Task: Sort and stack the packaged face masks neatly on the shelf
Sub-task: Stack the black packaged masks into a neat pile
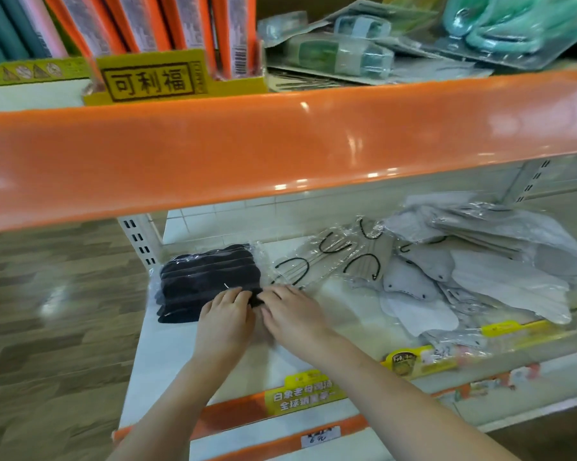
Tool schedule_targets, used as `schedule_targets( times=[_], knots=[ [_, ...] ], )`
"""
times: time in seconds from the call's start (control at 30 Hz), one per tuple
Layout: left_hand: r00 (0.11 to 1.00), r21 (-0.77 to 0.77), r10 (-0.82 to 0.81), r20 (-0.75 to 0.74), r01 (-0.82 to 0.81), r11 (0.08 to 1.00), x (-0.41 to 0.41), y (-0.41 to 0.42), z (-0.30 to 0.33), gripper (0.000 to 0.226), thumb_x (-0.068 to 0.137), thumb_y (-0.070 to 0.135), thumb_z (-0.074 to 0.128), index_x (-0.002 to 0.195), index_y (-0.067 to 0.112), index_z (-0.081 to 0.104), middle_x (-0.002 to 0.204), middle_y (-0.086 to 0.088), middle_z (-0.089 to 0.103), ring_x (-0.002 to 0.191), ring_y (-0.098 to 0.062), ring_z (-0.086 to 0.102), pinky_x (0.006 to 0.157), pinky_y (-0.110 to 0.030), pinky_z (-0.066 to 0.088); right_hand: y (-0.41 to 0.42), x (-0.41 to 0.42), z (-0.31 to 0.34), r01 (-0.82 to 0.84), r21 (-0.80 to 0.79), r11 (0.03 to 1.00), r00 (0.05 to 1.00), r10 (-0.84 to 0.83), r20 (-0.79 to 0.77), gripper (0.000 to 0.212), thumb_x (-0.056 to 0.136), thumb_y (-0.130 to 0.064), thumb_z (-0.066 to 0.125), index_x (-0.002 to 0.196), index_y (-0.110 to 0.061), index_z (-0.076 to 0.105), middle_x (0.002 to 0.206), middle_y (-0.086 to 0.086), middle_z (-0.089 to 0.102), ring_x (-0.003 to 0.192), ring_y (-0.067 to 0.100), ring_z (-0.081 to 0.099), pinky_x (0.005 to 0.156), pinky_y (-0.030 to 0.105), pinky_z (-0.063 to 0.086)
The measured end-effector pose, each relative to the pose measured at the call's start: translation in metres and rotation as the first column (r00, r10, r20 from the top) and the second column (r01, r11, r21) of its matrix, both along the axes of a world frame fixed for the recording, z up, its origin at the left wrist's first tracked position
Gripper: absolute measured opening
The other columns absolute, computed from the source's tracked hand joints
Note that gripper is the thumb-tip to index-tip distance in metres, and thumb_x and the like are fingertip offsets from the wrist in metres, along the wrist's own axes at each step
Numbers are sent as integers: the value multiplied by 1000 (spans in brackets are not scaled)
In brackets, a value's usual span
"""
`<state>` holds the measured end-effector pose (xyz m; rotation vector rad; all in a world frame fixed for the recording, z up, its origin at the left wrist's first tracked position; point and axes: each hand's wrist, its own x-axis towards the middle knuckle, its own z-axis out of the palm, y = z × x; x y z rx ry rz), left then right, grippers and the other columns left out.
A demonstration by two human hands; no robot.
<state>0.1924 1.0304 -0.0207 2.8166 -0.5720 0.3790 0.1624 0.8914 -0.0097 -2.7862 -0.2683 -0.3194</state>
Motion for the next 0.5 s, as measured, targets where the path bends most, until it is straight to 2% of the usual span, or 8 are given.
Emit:
schedule_targets(
  times=[0.13, 0.23, 0.37, 0.43, 0.5],
  knots=[
    [997, -20, -71, -35, 70, 997, -13, -41, 3, 39, 74, 25, 35, 88, 17, 71, 87, 1, 71, 80, -24, 68, 61, -36, 53, -44, -17, 4, 48, -26, 999, 998, -47, 30, 48, 92, -33, 26, 119, -15, 61, 116, 3, 62, 108, 25, 57, 87, 37, 47],
    [993, -36, -91, -70, 88, 995, -17, -72, 5, 37, 75, 25, 37, 88, 15, 70, 87, 0, 70, 81, -25, 67, 63, -36, 53, -76, -28, 4, 99, -15, 995, 994, -98, 48, 42, 83, -32, 33, 100, -16, 68, 96, 0, 67, 86, 22, 65, 68, 33, 56],
    [978, -87, -132, -159, 119, 989, -27, -112, 12, 35, 82, 23, 40, 103, 15, 68, 105, -1, 68, 100, -27, 62, 82, -38, 46, -118, -42, 0, 121, -36, 992, 990, -119, 71, 37, 78, -29, 39, 96, -18, 69, 95, 0, 67, 85, 22, 66, 65, 30, 57],
    [982, -92, -145, -124, 135, 987, -31, -129, 11, 31, 80, 20, 45, 96, 15, 70, 99, 0, 69, 95, -26, 65, 80, -37, 48, -138, -47, -1, 144, -25, 989, 985, -141, 103, 35, 79, -27, 41, 97, -17, 70, 95, 0, 67, 85, 21, 66, 65, 31, 56],
    [982, -67, -158, -106, 151, 986, -33, -144, 11, 33, 74, 23, 40, 85, 17, 71, 87, 2, 70, 86, -24, 68, 75, -38, 51, -155, -52, -1, 170, -24, 985, 977, -166, 132, 36, 78, -26, 43, 100, -16, 70, 95, -1, 67, 85, 20, 65, 66, 30, 56]
  ],
)
